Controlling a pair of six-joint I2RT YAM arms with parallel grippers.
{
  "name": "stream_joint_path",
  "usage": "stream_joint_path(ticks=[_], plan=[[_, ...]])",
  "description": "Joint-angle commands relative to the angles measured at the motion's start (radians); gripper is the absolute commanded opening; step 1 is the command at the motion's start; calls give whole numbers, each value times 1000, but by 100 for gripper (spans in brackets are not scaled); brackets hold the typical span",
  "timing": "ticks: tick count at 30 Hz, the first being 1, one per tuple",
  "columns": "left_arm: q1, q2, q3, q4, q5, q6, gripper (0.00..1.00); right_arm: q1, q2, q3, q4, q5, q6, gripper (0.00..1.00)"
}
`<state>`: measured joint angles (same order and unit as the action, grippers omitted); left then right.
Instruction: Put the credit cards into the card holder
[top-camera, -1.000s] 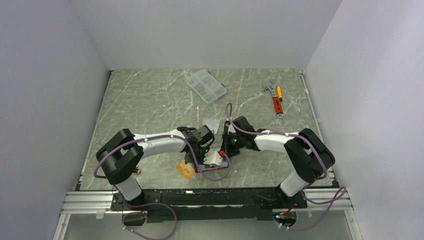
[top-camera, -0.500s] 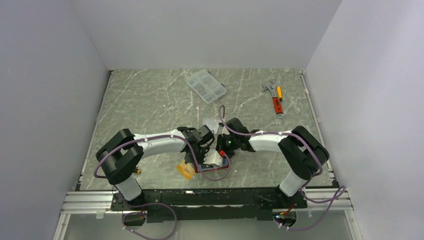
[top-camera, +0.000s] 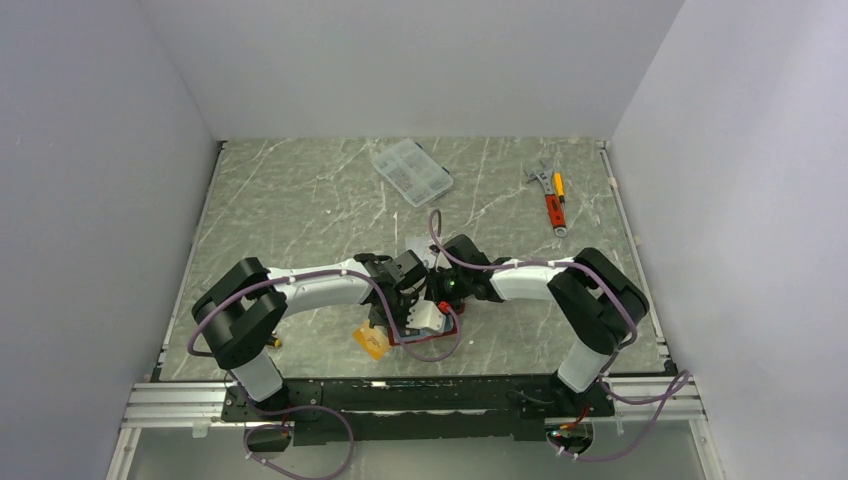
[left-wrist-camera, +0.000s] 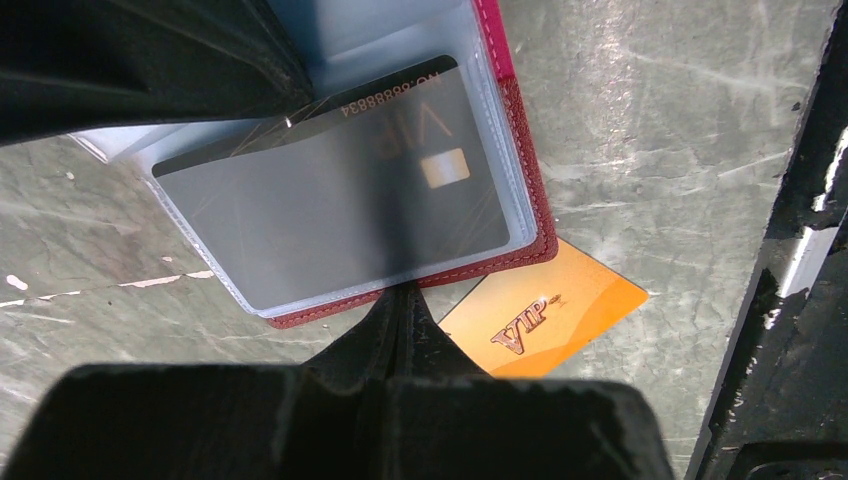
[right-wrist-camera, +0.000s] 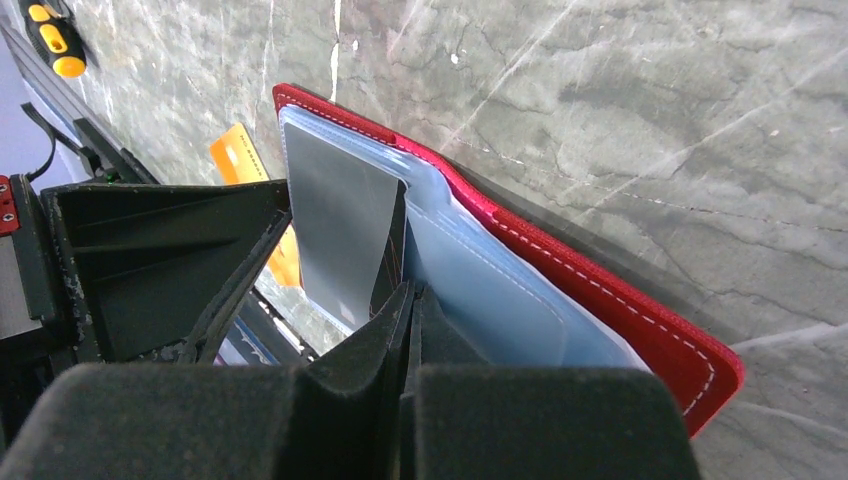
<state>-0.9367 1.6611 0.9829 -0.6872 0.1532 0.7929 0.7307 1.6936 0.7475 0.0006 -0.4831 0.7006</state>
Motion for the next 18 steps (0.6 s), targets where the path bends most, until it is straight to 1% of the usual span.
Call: stream_joint_path(ticks=[1,6,11,15,18], plan=[[-2,-1,2,27,8,22,0,-6,-59,-8,-23,21,-15,0],[-2,-1,-1,27,12,23,0,-24,-124,-30,-107,66,-49,0],[-2,2,3,28,13,25,0,-25,-169,-68,-131,92,-50,0],[-2,5,3,27,6,27,0,-26,-165,-19,-110,77,-42,0],[-2,5,9,23,9,25,0,-26,-112,34,-66,40,-31,0]])
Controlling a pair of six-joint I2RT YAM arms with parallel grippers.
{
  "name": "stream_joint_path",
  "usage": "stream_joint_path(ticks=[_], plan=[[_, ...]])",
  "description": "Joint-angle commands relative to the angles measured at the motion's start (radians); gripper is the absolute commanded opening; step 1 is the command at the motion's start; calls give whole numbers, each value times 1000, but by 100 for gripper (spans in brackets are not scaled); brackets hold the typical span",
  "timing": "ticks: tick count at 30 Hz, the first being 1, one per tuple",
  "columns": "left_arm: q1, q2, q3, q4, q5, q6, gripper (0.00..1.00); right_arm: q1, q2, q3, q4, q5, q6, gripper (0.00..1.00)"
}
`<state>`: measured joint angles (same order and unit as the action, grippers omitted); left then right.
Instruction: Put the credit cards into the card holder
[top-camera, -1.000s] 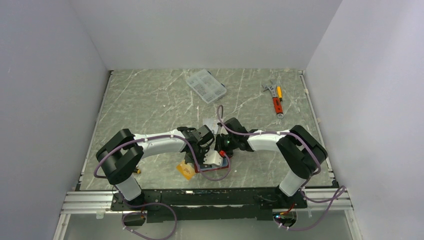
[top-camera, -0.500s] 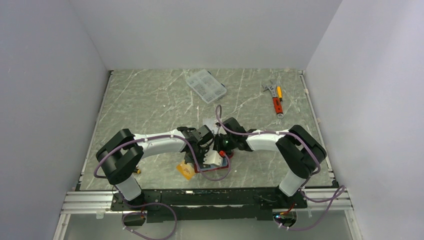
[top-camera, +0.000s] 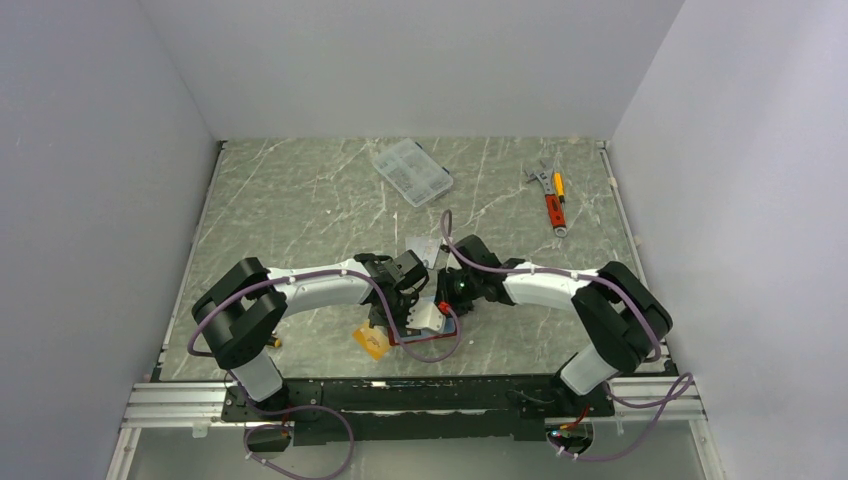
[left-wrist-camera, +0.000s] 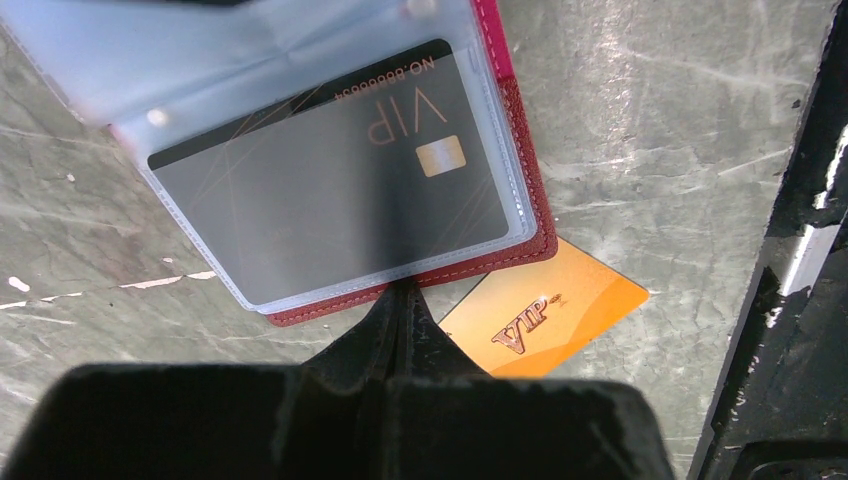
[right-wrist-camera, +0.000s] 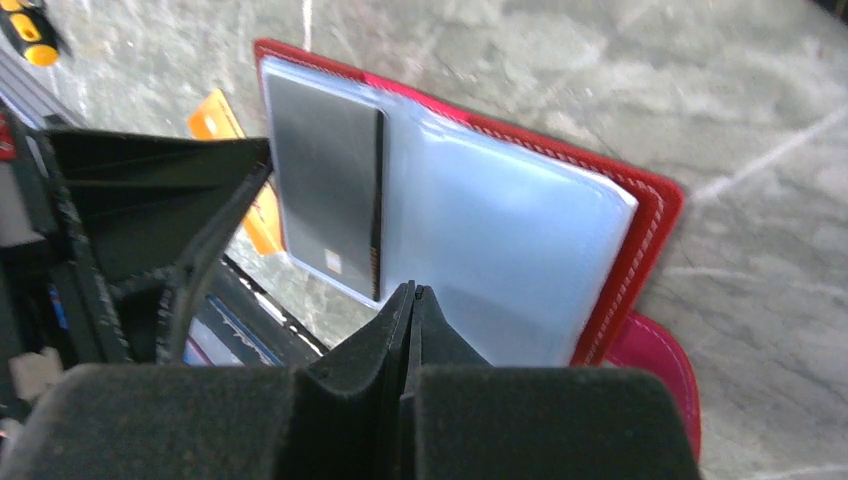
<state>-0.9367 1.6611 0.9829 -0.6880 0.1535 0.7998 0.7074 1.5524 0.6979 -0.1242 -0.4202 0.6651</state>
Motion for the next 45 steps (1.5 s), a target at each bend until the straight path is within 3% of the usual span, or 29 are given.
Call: stream_joint_path(ticks=[1,9,23,36,42,45], plan=[[-2,4,9,24,9,19,0,-1,49,98,74,-37,9,0],[-2,10,14,21,8,20,0,2,149,135,110,-62,0,0],[-2,21,36,10,14,22,0,-3,88,-25,95,-5,-3,0],[-4,23,43,30,22,20,0,27,113,57,161,-98,33,0],[-7,32,80,43,40,29,0,40,95,78,78,-81,19,0],[-7,10,88,29,47,31,0,-26,24,36,28,-73,14,0]])
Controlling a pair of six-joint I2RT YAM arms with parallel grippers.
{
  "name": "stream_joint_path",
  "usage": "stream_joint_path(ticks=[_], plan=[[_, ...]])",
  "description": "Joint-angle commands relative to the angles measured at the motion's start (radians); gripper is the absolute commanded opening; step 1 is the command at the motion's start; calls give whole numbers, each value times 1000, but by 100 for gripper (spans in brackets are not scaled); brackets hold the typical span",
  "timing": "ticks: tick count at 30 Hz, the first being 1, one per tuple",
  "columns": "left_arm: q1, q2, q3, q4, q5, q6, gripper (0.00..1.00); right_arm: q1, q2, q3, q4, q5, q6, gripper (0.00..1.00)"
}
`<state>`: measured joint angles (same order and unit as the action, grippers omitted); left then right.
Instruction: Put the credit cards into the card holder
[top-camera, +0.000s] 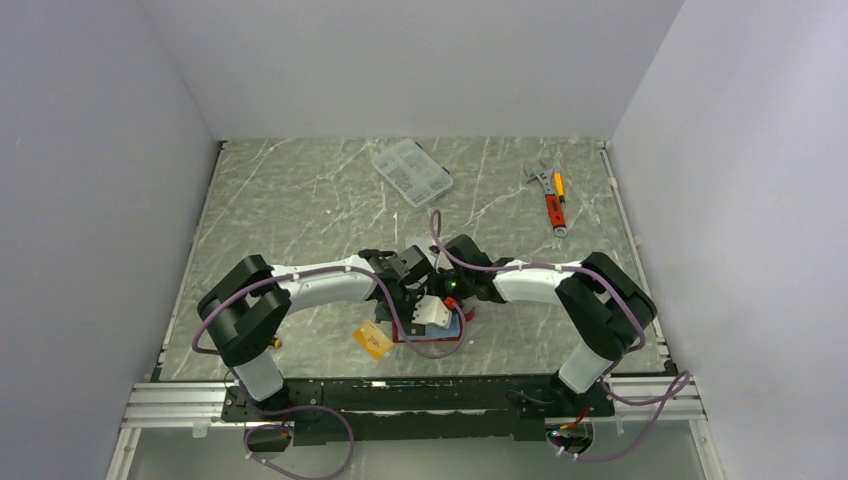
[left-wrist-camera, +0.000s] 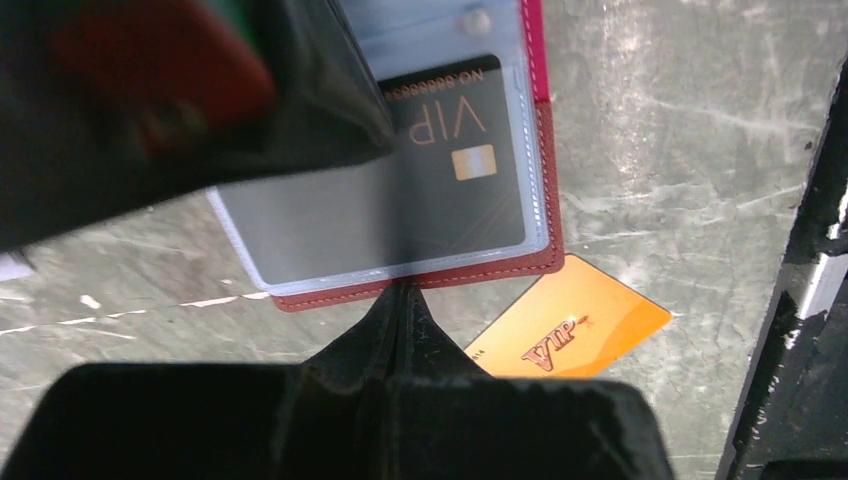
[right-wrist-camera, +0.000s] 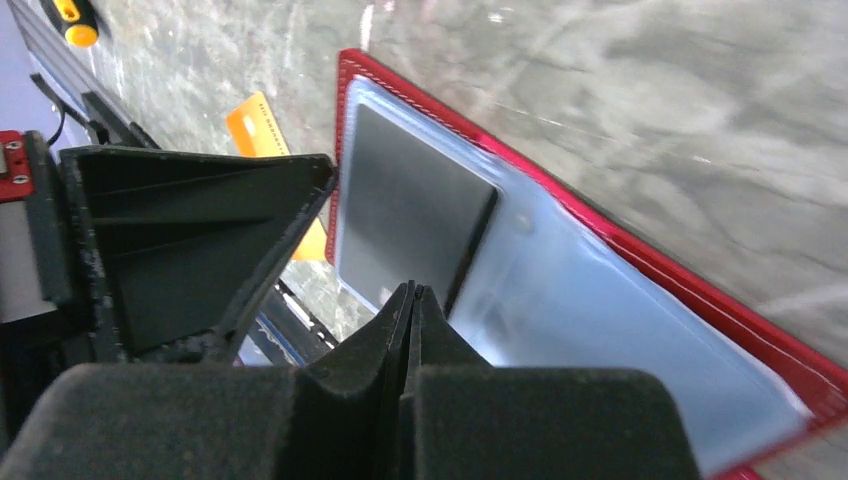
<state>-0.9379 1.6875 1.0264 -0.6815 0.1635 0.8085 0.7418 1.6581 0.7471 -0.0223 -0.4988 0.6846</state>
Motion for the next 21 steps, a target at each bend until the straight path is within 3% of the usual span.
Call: stream_joint_path(ticks=[1,7,10,11,12,14,15,16,19,21], plan=[[-6,-28,45,17,36,26,1,-134,-111,-26,-90,9,-11,0],[0,-81,82,-51,24,25,5,-271,-220,12,-186,-16,-73,27],[7,-99,120,-86,11,16,13,-319,-234,70,-225,-5,-94,39],[13,-107,134,-95,8,13,20,-336,-235,84,-238,15,-99,42],[31,-123,173,-110,-7,10,34,-382,-223,111,-266,64,-110,45],[46,-132,230,-118,-42,11,48,-413,-210,130,-282,123,-116,47],[50,-135,264,-123,-83,16,80,-424,-206,139,-286,142,-119,47],[52,-134,300,-122,-129,16,98,-433,-199,151,-292,177,-121,48],[79,-120,450,-125,-242,-11,99,-443,-180,180,-307,245,-135,50],[156,-91,545,-142,-184,-43,99,-449,-163,195,-316,277,-147,53]])
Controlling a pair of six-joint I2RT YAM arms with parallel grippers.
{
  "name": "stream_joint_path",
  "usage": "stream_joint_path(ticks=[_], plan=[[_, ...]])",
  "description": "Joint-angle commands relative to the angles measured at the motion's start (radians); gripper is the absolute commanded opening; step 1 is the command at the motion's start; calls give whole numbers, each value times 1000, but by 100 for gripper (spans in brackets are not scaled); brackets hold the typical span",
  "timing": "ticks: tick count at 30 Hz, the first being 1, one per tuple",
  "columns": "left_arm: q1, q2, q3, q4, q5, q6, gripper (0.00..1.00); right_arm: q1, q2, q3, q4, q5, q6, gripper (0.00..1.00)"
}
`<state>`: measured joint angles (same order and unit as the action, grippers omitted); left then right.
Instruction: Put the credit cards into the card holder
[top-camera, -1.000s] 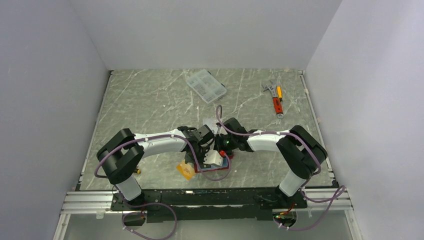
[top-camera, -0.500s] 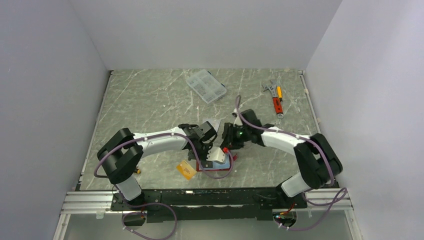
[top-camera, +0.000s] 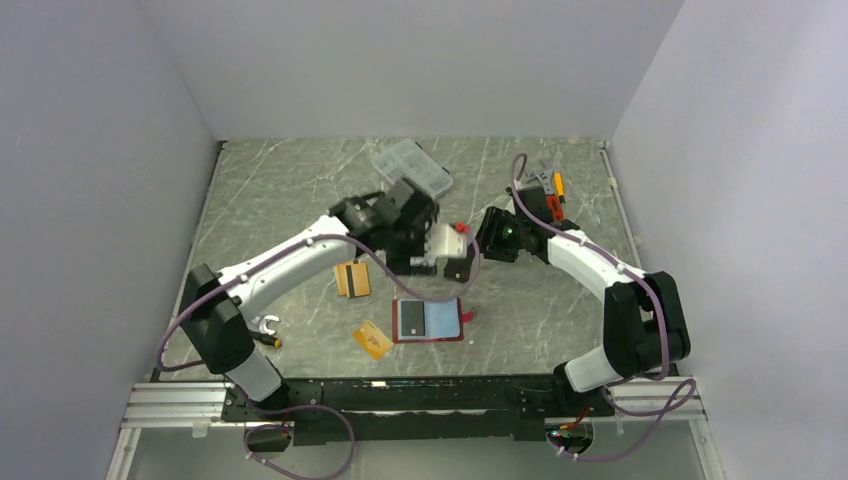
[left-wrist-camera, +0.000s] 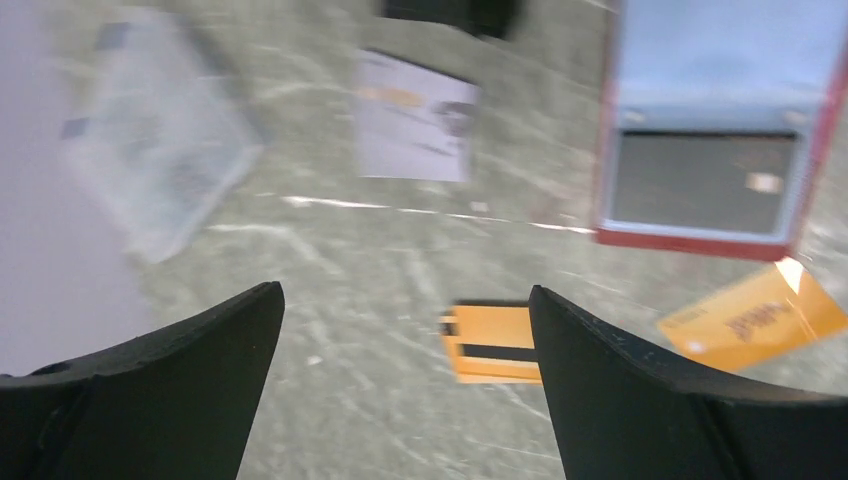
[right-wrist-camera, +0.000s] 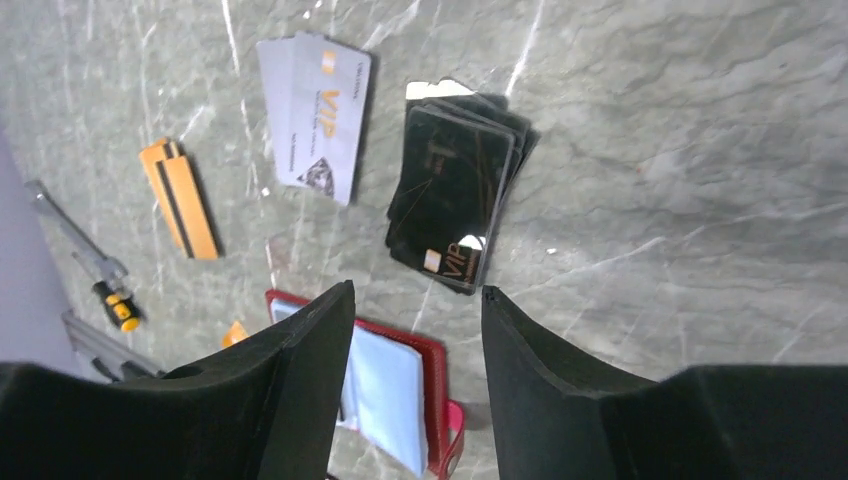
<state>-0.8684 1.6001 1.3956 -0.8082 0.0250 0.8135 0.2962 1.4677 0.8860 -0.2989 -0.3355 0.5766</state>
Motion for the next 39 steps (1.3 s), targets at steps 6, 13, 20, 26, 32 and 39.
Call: stream_joint_path(ticks=[6,13,20,26,32,39], plan=[[202,257,419,-226,158,-105,99,-14,58,46,-6,115,-39,60],[221,277,233,165,362,-312,99,-18,117,-2,103,95,14,49],[192,411,201,419,393,-412,92,-35,191,-14,188,4,59,39],[155,503,260,425,343,-371,74,-48,214,-31,237,-50,76,37],[98,505,199,497,253,-321,71,-69,218,-73,269,-74,87,33],[64,533,195,503,193,-273,53,-108,220,-143,362,-124,116,32]])
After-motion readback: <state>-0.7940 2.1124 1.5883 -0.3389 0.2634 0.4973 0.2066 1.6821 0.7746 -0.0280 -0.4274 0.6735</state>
